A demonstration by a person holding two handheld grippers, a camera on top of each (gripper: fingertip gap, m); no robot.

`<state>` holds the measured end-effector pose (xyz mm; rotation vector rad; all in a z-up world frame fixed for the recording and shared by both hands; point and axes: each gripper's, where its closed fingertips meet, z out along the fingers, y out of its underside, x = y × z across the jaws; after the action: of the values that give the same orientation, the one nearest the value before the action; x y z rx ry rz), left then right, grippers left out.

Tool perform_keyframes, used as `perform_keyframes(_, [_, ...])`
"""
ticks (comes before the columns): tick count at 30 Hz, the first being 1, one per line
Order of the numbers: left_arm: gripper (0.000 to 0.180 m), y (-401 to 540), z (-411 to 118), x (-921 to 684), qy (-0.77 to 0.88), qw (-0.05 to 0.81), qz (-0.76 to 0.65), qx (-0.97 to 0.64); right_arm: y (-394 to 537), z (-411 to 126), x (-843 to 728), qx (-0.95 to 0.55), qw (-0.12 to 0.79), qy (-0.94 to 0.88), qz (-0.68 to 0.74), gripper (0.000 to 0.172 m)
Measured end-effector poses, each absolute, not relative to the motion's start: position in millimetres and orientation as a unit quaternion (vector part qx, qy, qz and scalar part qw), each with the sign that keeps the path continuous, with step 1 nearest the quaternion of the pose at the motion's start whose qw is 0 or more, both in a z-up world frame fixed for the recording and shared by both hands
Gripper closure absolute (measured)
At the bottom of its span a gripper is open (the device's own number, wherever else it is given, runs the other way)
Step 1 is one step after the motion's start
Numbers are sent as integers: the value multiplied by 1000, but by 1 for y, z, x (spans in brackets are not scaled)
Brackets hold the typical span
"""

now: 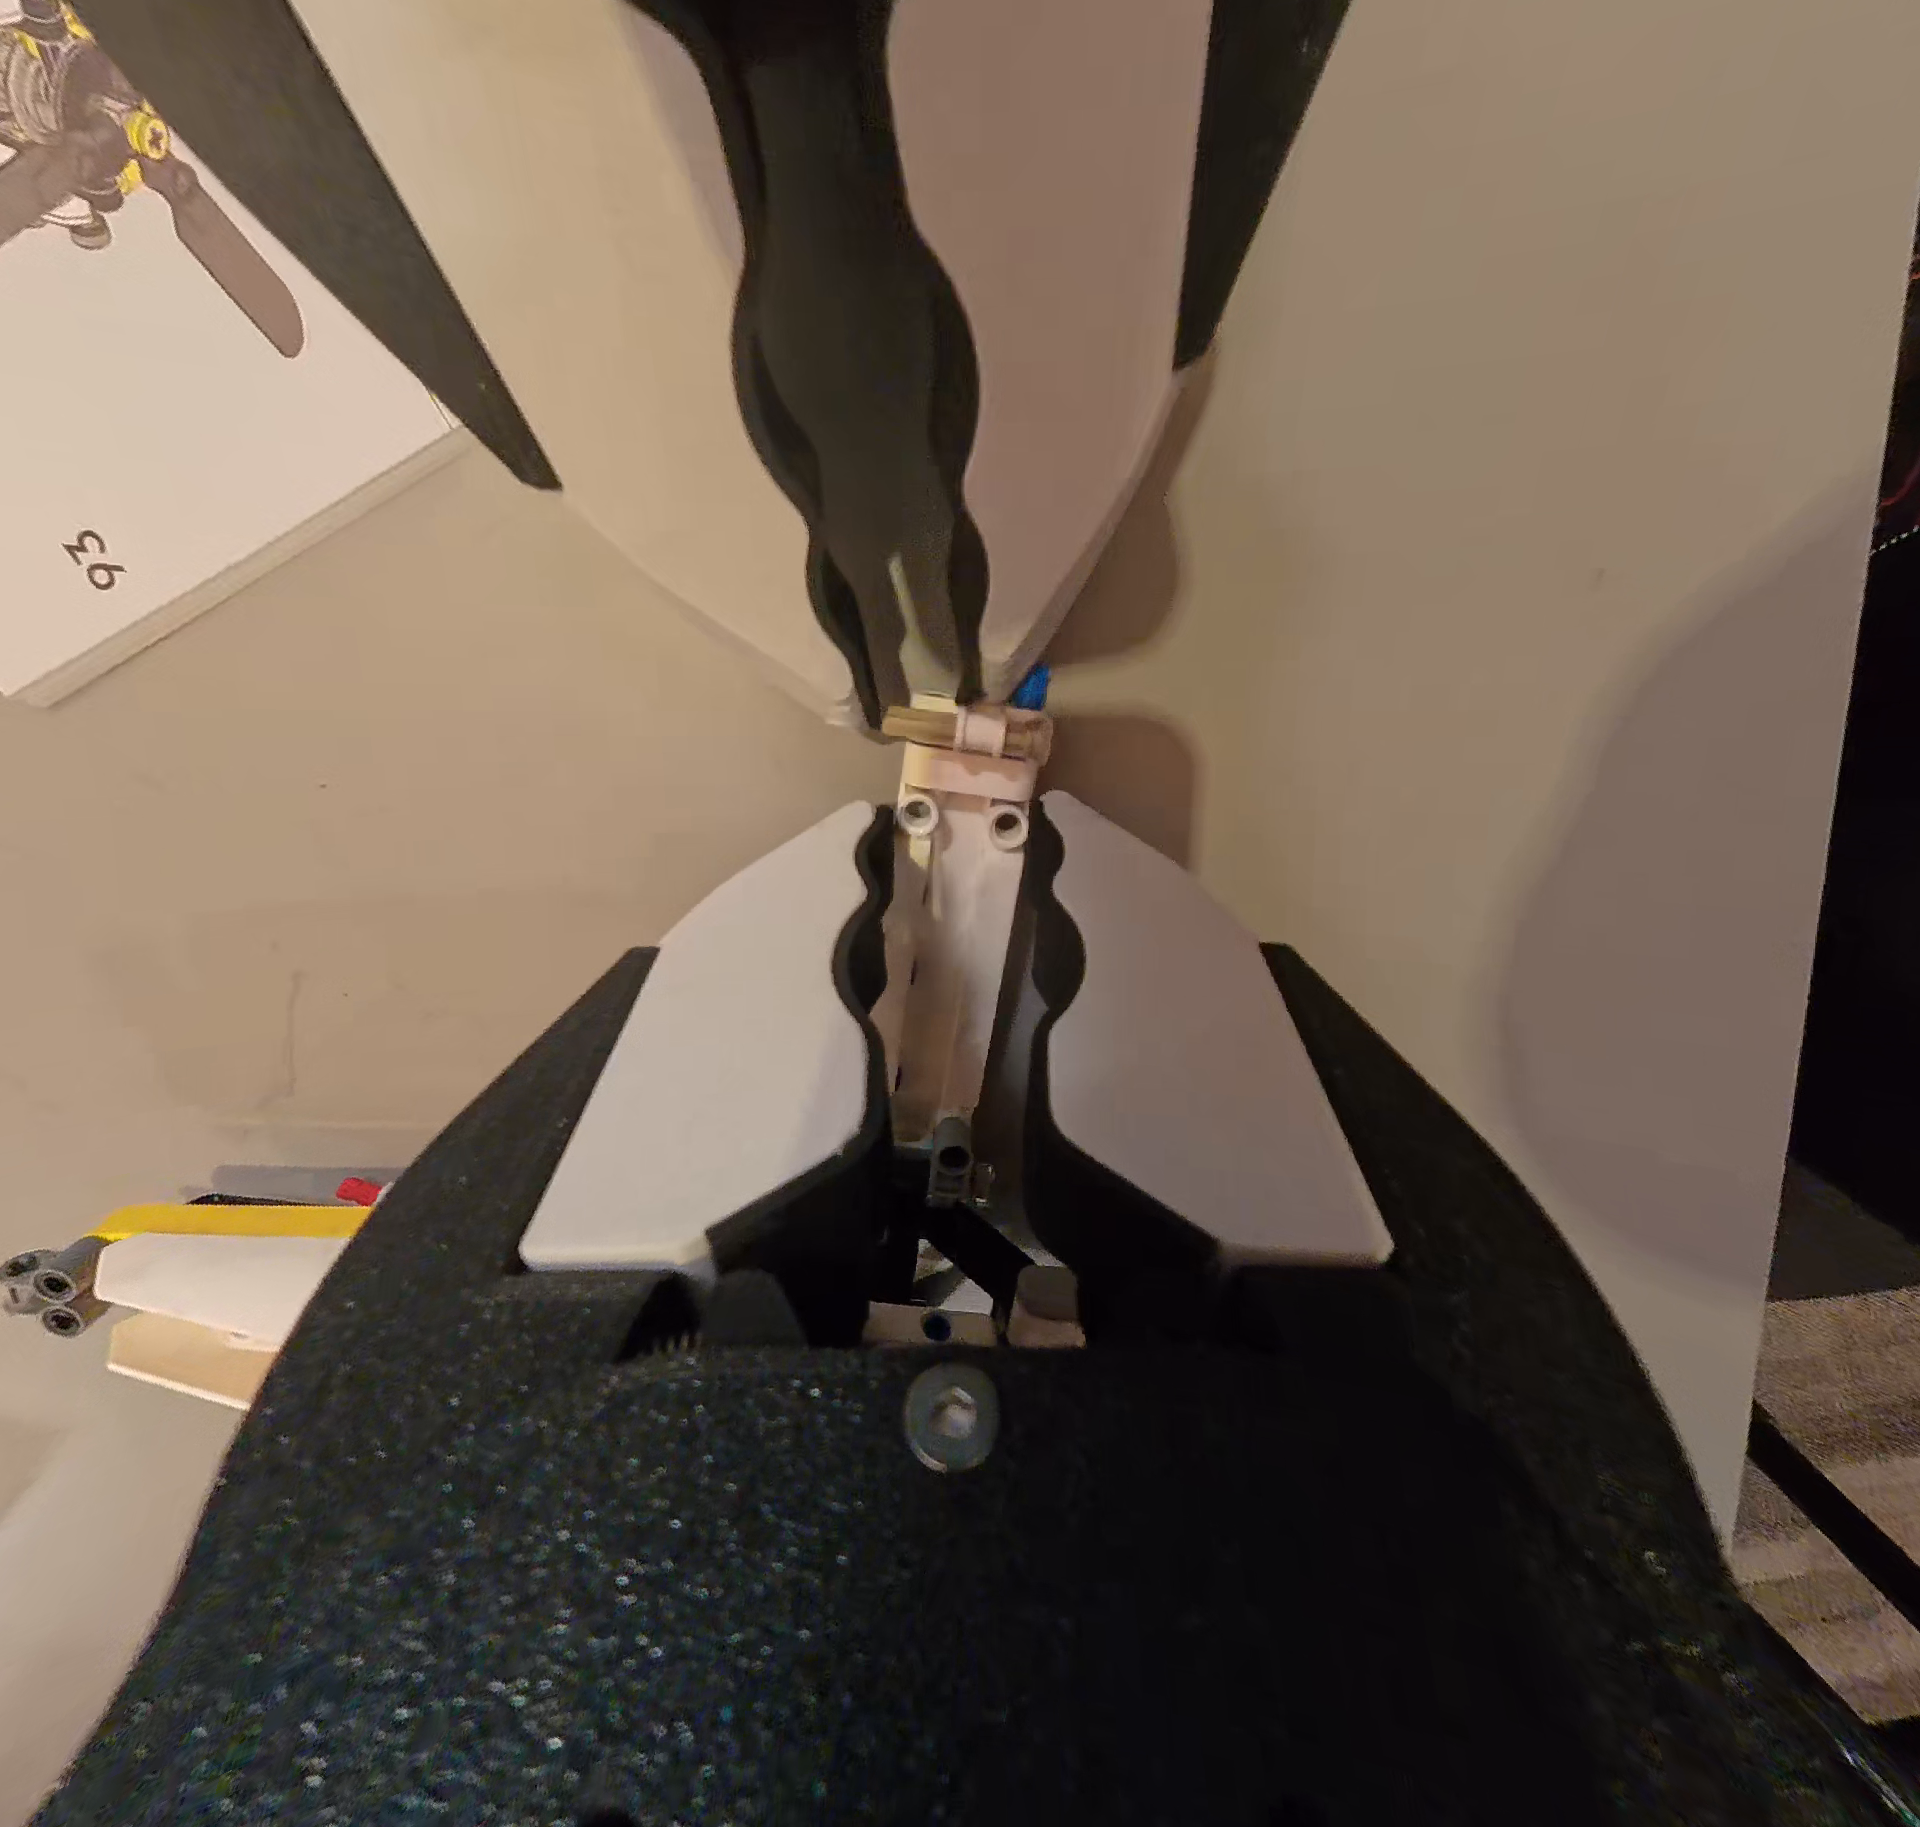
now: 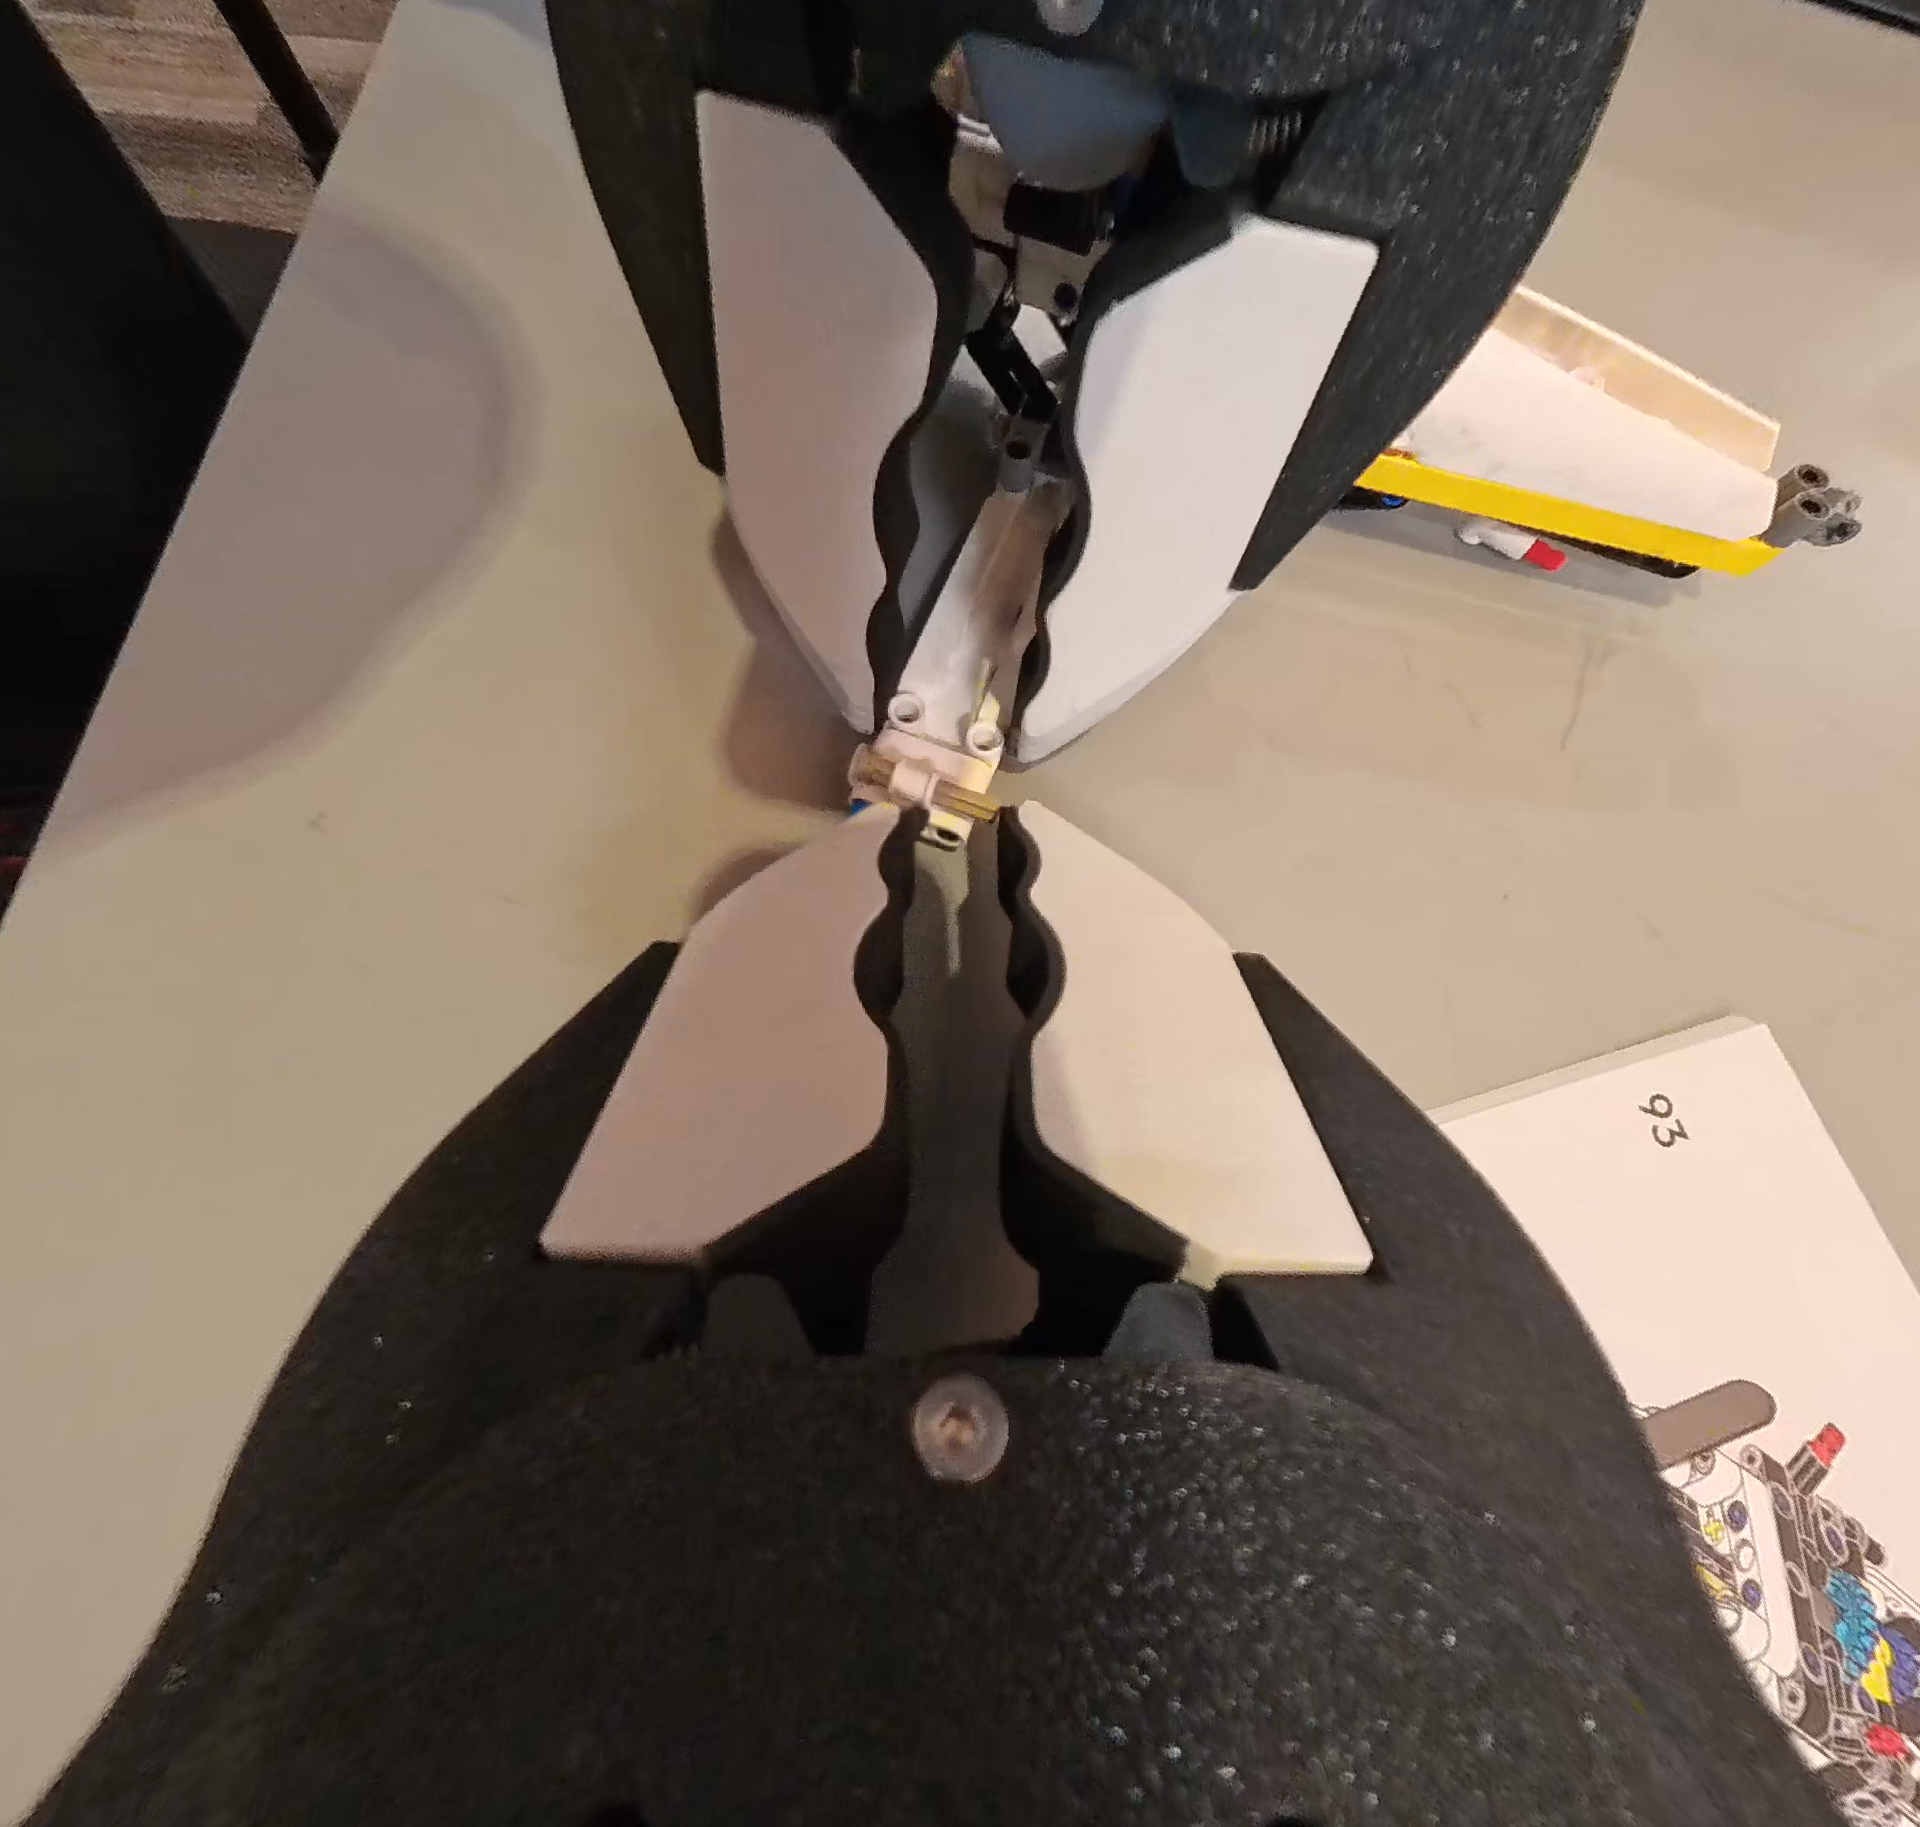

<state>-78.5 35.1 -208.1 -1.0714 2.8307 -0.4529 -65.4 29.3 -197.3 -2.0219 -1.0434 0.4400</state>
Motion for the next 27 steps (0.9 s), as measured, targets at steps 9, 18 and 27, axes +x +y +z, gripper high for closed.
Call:
perform_keyframes(9, [155, 32, -210, -79, 933, 36, -142, -328, 26, -198, -69, -791, 400, -431, 172, 157])
perform_keyframes(18, [154, 31, -207, -80, 933, 41, -153, -322, 23, -192, -69, -780, 413, -430, 189, 155])
perform_keyframes(27, [154, 28, -205, -81, 937, 44, -158, -307, 23, -193, -70, -781, 408, -432, 193, 154])
